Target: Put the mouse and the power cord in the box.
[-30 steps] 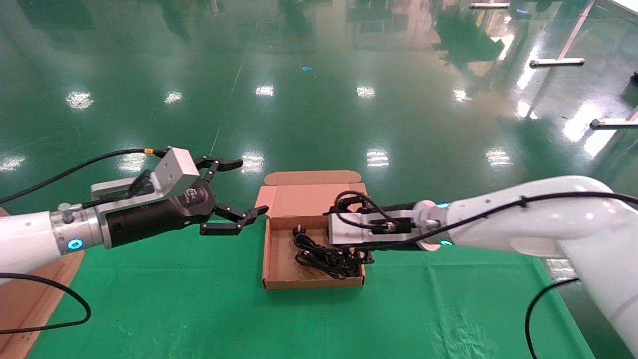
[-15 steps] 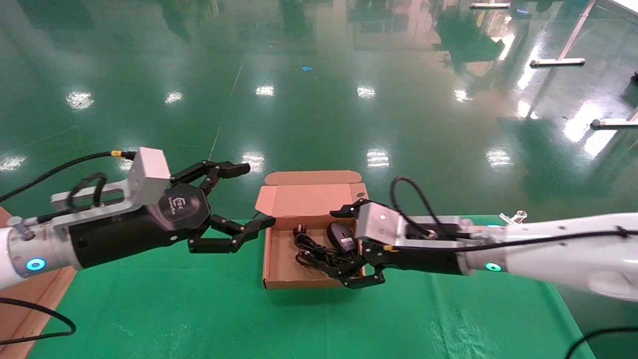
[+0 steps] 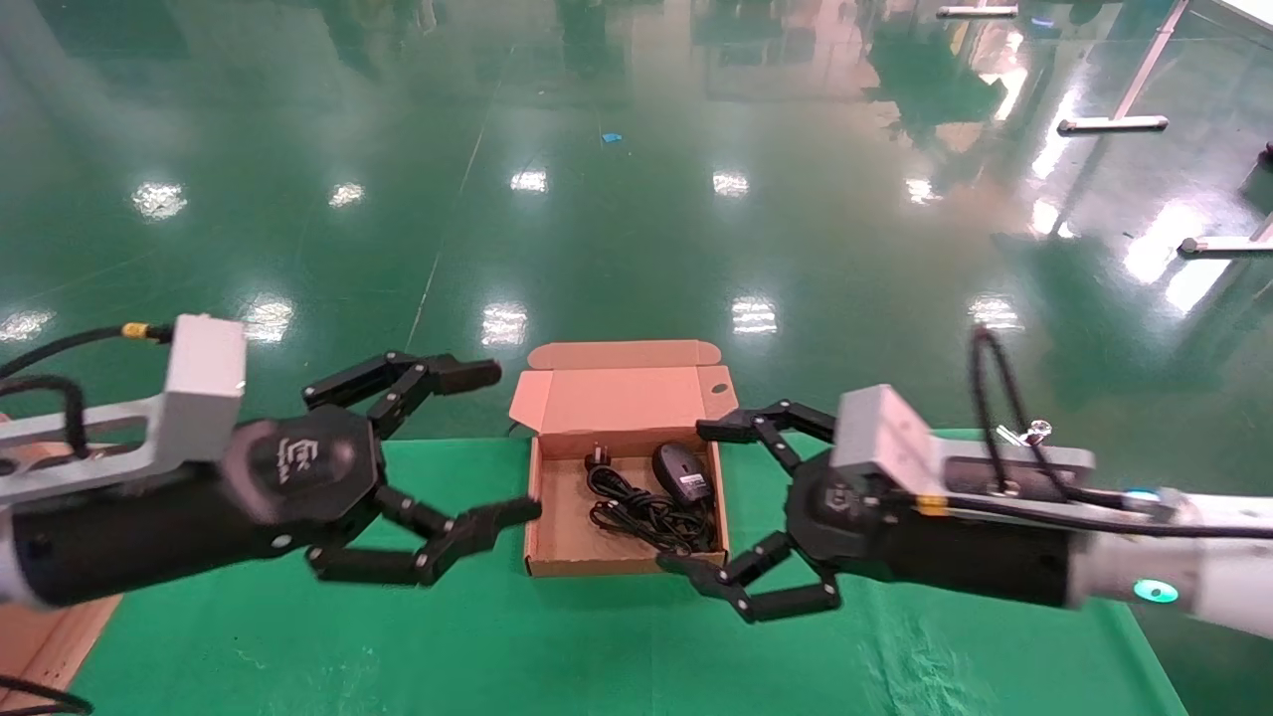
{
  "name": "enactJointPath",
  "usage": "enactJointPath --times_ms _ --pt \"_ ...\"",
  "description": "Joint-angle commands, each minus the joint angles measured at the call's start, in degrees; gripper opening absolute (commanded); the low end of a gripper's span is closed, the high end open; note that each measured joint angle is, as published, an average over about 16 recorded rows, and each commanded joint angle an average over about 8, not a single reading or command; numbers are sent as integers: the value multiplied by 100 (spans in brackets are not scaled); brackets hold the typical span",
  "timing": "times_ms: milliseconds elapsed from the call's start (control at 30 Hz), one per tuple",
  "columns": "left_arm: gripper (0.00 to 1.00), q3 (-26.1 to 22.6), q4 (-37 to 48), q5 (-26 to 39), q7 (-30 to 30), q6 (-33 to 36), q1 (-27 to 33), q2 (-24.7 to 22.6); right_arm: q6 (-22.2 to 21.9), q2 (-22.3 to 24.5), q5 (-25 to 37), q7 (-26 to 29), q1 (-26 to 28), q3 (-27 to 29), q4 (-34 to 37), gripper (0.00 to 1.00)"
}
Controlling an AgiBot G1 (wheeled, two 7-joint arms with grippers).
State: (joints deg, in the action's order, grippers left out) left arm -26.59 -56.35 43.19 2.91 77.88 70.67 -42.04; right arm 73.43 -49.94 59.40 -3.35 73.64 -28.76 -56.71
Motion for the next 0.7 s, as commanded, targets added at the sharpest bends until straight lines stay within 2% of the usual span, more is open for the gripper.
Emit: enactJointPath --times_ms 33,500,700 --pt "100 116 -188 -15 -149 85 -100 77 120 146 -172 138 -118 125 -165 100" --pt "100 912 -1485 -115 -1178 674 -785 606 954 1161 -1365 1097 -939 992 -1313 100" --pt "100 1083 -1768 -137 -1377 799 -930 717 1235 1501 -1772 1401 -1215 1283 -1704 100"
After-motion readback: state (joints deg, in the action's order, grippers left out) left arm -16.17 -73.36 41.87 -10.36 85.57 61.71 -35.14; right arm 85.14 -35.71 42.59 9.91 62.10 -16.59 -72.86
